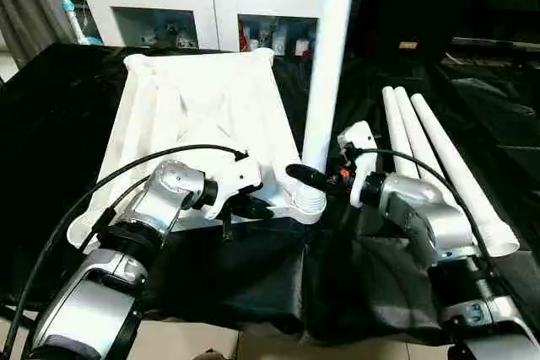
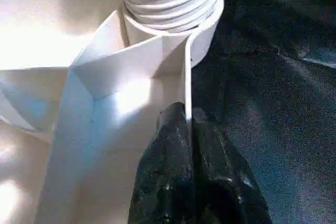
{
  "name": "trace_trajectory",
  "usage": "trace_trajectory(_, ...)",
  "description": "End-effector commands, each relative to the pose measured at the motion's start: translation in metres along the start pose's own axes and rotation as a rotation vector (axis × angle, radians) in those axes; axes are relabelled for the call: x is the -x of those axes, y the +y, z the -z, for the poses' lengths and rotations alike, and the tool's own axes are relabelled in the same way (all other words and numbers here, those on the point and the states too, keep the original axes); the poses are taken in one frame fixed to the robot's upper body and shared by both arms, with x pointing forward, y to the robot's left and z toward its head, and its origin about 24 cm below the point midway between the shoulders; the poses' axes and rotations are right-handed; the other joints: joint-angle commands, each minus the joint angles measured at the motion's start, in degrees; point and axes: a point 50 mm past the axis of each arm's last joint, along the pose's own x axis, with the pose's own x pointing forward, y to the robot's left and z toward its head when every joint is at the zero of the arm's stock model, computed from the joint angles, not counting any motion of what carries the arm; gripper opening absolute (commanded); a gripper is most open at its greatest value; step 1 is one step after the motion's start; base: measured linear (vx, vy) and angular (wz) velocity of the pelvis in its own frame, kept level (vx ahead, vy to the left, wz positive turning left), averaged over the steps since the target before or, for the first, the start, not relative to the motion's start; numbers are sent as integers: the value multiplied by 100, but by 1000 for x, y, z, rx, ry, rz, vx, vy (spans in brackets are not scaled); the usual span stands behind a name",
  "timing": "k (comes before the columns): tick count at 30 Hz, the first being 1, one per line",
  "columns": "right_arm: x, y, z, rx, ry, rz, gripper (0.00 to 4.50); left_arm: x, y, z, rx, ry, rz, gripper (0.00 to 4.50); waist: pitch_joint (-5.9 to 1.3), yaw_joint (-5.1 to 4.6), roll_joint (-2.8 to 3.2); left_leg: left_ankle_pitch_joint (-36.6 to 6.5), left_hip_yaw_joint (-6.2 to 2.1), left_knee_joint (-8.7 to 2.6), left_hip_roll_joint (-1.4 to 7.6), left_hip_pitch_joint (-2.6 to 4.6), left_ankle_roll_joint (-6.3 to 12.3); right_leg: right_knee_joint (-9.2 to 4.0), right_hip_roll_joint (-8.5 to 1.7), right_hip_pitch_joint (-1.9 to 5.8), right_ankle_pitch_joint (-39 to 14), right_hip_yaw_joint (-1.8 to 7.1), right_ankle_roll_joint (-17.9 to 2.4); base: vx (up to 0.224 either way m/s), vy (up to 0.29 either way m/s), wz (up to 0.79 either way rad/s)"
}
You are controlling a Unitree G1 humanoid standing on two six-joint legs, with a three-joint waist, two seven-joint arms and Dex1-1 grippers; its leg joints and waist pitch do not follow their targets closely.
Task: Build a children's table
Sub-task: Rotate leg to tighten
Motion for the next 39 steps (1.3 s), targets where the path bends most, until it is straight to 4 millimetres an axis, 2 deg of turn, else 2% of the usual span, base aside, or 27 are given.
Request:
trace_trajectory(1,6,-5,14,-36,36,50,185,-6,-7,5,11,21,35,0,-346,-34,48,-1488,-170,-492,450,105,8,-434,-592,211,-987,311,-1368,0,0,0)
trace_trajectory(3,7,-3,17,-42,22,57,185,-5,-6,6,17,16,23,0,-338,-37,58,-1529,-169,-498,451,105,4,-441,-587,201,-1011,311,-1368,0,0,0)
trace_trajectory(4,9,0,24,-37,-4,72,185,-3,-3,5,28,5,2,0,-340,-26,119,-1593,-178,-505,456,110,-31,-448,-596,195,-1026,312,-1361,0,0,0)
trace_trajectory(5,9,1,25,-37,-9,76,185,-3,-3,5,30,4,-1,0,-341,-32,95,-1615,-173,-506,456,105,-39,-451,-596,193,-1007,314,-1351,0,0,0)
trace_trajectory(7,10,4,30,-28,-32,92,185,-1,-1,4,34,1,-14,0,-347,-26,128,-1686,-191,-514,449,108,-69,-438,-593,204,-953,309,-1359,0,0,0)
trace_trajectory(8,10,4,30,-28,-32,92,185,-1,-1,4,34,1,-14,0,-335,-30,114,-1727,-183,-515,444,106,-47,-455,-585,199,-1003,312,-1348,0,0,0)
trace_trajectory(11,13,10,39,13,-42,105,185,1,1,4,41,-3,-27,0,-323,-30,157,-1861,-198,-528,443,107,-73,-482,-600,194,-1278,316,-1302,0,0,0)
trace_trajectory(17,15,20,46,53,-76,133,185,2,3,4,48,-3,-42,0,-322,-38,168,-1760,-195,-533,438,82,33,-486,-584,197,-1223,317,-1270,0,0,0)
trace_trajectory(18,15,21,46,59,-72,131,185,3,3,4,49,-2,-42,0,-306,-43,171,-1846,-196,-538,431,89,46,-511,-588,188,-1482,318,-1227,0,0,0)
trace_trajectory(20,15,22,47,64,-61,125,185,3,4,5,50,-2,-44,0,-308,-44,183,-1855,-201,-538,436,88,48,-524,-600,188,-1624,325,-1194,0,0,0)
trace_trajectory(23,13,26,49,74,-8,94,185,5,4,6,53,2,-48,0,-319,-43,177,-1772,-206,-548,450,84,57,-501,-582,184,-1488,325,-1178,0,0,0)
trace_trajectory(25,11,30,53,88,60,45,185,6,3,7,58,3,-48,0,-312,-48,139,-1748,-198,-548,444,78,78,-500,-581,185,-1450,322,-1193,0,0,0)
trace_trajectory(27,10,31,54,94,86,29,185,6,3,7,59,4,-48,0,-309,-55,144,-1718,-191,-539,437,77,95,-508,-597,181,-1538,329,-1177,0,0,0)
trace_trajectory(28,9,32,54,89,98,11,185,6,3,8,60,4,-48,0,-307,-55,104,-1714,-184,-536,436,74,111,-520,-601,183,-1589,332,-1160,0,0,0)
trace_trajectory(29,9,33,54,89,101,5,185,7,3,8,60,5,-48,0,-306,-44,109,-1664,-196,-539,440,70,132,-513,-613,186,-1669,333,-1135,0,0,0)
trace_trajectory(30,8,32,53,82,117,-11,185,7,3,8,61,5,-49,0,-304,-52,67,-1639,-193,-542,447,66,149,-520,-608,179,-1705,330,-1109,0,0,0)
trace_trajectory(32,7,32,53,65,132,-21,185,7,3,8,63,5,-51,0,-302,-56,90,-1647,-198,-545,449,70,152,-516,-606,176,-1716,329,-1114,0,0,0)
trace_trajectory(34,4,27,49,55,150,-17,185,8,2,9,67,4,-54,0,-301,-77,63,-1670,-193,-545,443,72,142,-517,-604,168,-1773,330,-1109,0,0,0)
trace_trajectory(38,1,21,47,46,182,0,185,9,2,9,68,0,-57,0,-298,-85,69,-1697,-194,-549,447,80,87,-532,-601,149,-1906,332,-1073,0,0,0)
trace_trajectory(39,0,19,49,51,219,-1,185,9,2,9,71,-8,-60,0,-297,-95,46,-1691,-189,-548,445,77,86,-532,-599,151,-1899,334,-1059,0,0,0)
